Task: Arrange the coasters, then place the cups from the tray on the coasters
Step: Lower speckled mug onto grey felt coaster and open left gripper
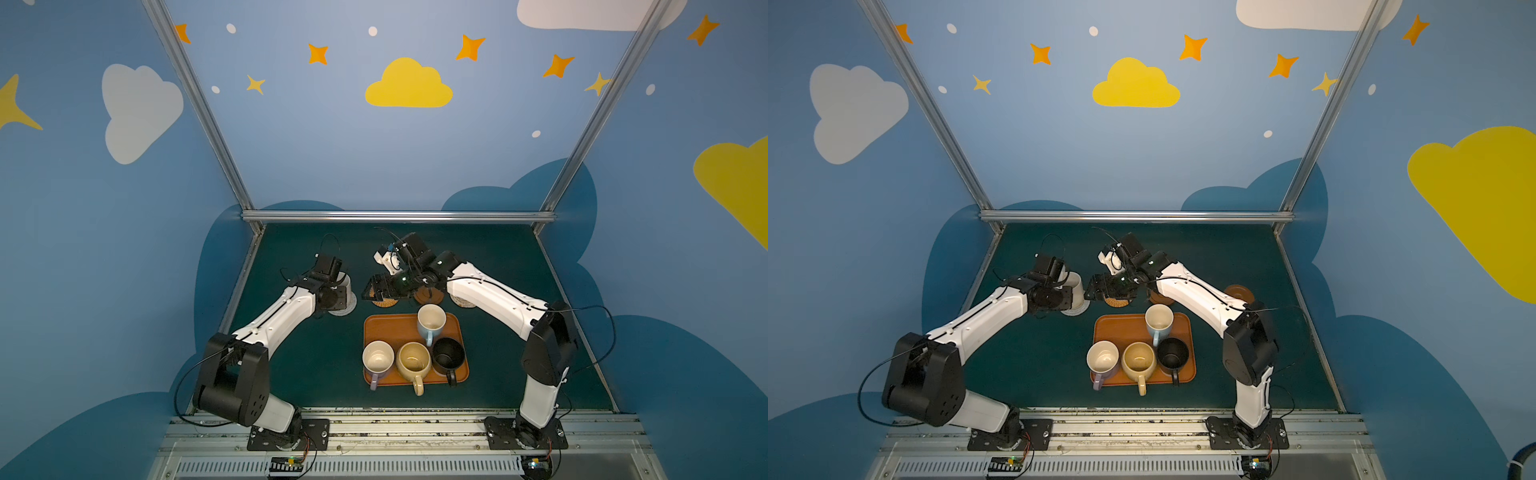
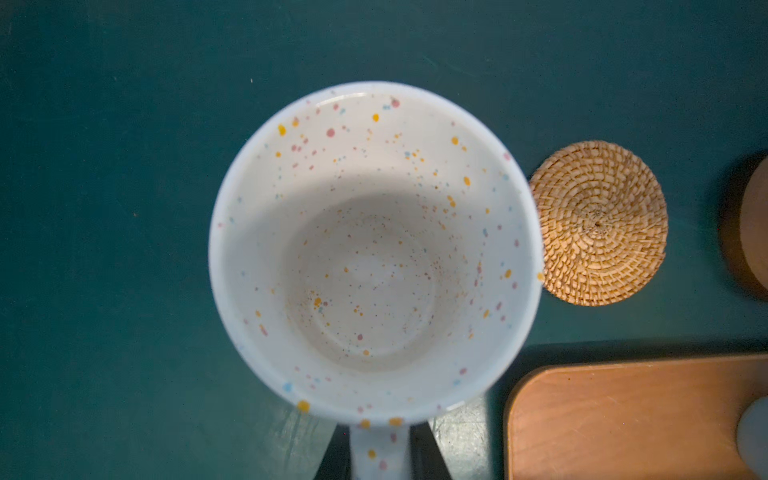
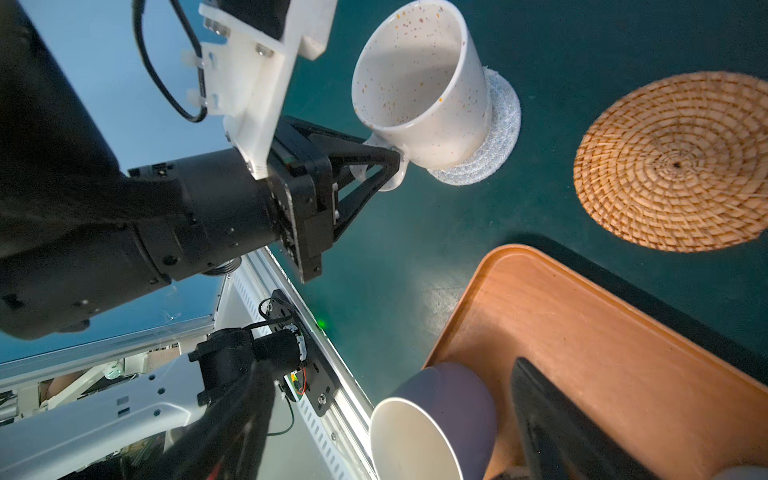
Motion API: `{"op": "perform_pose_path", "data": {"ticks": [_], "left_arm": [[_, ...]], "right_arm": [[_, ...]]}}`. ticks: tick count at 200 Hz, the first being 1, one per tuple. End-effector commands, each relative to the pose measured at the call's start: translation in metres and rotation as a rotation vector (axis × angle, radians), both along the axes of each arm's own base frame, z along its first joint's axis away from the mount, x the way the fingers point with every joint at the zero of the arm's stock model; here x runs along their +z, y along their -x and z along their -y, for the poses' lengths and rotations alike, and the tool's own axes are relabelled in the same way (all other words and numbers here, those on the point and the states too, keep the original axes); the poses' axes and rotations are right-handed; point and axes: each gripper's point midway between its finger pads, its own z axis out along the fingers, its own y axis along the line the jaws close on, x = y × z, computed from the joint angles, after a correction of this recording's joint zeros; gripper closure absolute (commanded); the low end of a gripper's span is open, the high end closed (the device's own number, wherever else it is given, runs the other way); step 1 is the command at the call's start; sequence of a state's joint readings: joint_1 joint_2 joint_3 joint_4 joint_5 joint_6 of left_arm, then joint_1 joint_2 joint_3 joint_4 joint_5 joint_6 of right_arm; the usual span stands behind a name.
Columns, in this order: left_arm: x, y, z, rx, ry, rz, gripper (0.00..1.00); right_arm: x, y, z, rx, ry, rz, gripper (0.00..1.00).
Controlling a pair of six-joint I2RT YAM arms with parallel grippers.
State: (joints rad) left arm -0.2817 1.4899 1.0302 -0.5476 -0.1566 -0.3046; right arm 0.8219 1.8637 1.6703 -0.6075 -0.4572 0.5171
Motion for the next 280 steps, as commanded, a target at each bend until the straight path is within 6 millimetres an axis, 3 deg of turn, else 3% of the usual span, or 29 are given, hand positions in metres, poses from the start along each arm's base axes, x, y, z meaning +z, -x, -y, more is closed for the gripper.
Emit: {"op": "perform_pose_path", "data": {"ticks": [1,81,123,145,180,203,218,257,280], "left_arm": [[0.026,-0.022,0.006,-0.027,0.03,0.132,0.97],[-0.011,-0.002,0.007,0.01,0.049,0.015,0.97],[-0.015,0.006,0.009,0.022,0.062,-0.006,0.85],[-0.015,0.01,0.007,0.019,0.052,-0.008,0.72],[-0.015,0.015,0.005,0.021,0.035,-0.009,0.61],[-0.011,0.017,0.003,0.04,0.04,-0.007,0.49],[-0.005,0.018,0.002,0.055,0.052,0.006,0.32],[0.034,0.02,0.001,0.089,0.086,0.069,0.02],[0.063,0.024,0.001,0.098,0.116,0.113,0.0]], "right_arm": [[0.005,-0.001,-0.002,0.013,-0.005,-0.004,0.12],[-0.005,0.003,0.004,0.009,0.021,-0.037,0.12],[-0.006,0.003,0.005,0.008,0.025,-0.038,0.12],[-0.007,0.003,0.006,0.006,0.027,-0.04,0.12],[-0.006,0.002,0.01,-0.016,0.023,-0.038,0.12],[-0.007,0.003,0.016,-0.026,0.052,-0.035,0.11],[-0.01,0.003,0.026,-0.05,0.104,-0.029,0.11],[-0.014,0.007,0.066,-0.143,0.25,0.002,0.11],[-0.011,0.015,0.085,-0.161,0.296,0.018,0.11]]}}
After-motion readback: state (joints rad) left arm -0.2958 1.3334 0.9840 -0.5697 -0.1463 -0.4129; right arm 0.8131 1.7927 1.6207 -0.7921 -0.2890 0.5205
